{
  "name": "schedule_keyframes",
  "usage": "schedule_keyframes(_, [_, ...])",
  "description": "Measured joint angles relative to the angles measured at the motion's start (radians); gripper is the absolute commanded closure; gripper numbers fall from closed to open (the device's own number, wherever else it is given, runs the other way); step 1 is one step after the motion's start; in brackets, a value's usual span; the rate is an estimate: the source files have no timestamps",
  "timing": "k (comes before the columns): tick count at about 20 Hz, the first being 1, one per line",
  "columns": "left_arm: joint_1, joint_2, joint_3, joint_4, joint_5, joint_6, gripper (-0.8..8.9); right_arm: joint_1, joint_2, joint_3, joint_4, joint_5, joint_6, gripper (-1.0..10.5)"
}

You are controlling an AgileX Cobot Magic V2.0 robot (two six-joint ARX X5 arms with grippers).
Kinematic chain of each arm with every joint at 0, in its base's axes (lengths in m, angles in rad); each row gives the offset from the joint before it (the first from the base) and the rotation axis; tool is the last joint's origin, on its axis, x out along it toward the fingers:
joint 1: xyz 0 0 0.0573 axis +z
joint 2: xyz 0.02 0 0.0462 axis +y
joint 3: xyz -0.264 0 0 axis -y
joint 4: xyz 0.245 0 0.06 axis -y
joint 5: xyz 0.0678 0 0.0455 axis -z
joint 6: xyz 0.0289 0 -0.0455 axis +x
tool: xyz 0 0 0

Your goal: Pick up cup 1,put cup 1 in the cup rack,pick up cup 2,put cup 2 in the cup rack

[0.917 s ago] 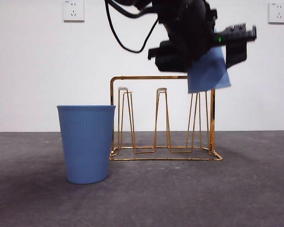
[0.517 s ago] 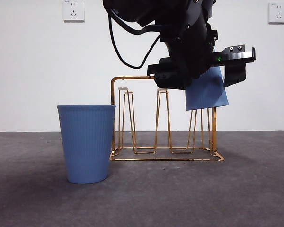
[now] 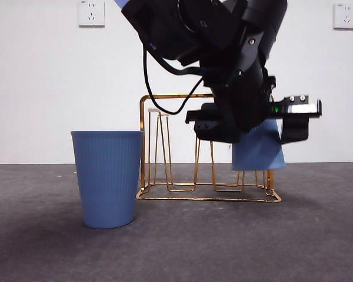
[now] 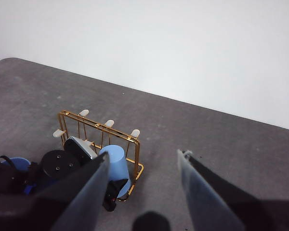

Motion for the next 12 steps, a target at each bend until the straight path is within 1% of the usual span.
schedule_keyframes(5, [-0.001, 0.005, 0.000, -0.014, 0.001, 0.000, 8.22, 0.000, 0.005, 0.000, -0.001, -0.004, -0.004, 7.0])
schedule_keyframes(8, [0.003, 0.005, 0.000, -0.016, 0.011, 0.000, 8.06, 0.000, 0.006, 0.000, -0.002, -0.005, -0.004, 7.0])
schedule_keyframes(9, [0.008, 0.005, 0.000, -0.016, 0.031, 0.000, 7.40, 0.000, 0.007, 0.000, -0.002, -0.006, -0.004, 7.0])
schedule_keyframes(11, [0.029, 0.005, 0.000, -0.019, 0.101, -0.001, 4.32, 0.000, 0.007, 0.000, -0.003, -0.007, -0.004, 7.0])
schedule_keyframes(12, [0.039, 0.005, 0.000, -0.019, 0.137, -0.008, 3.37, 0.000, 0.007, 0.000, -0.003, -0.007, -0.004, 7.0])
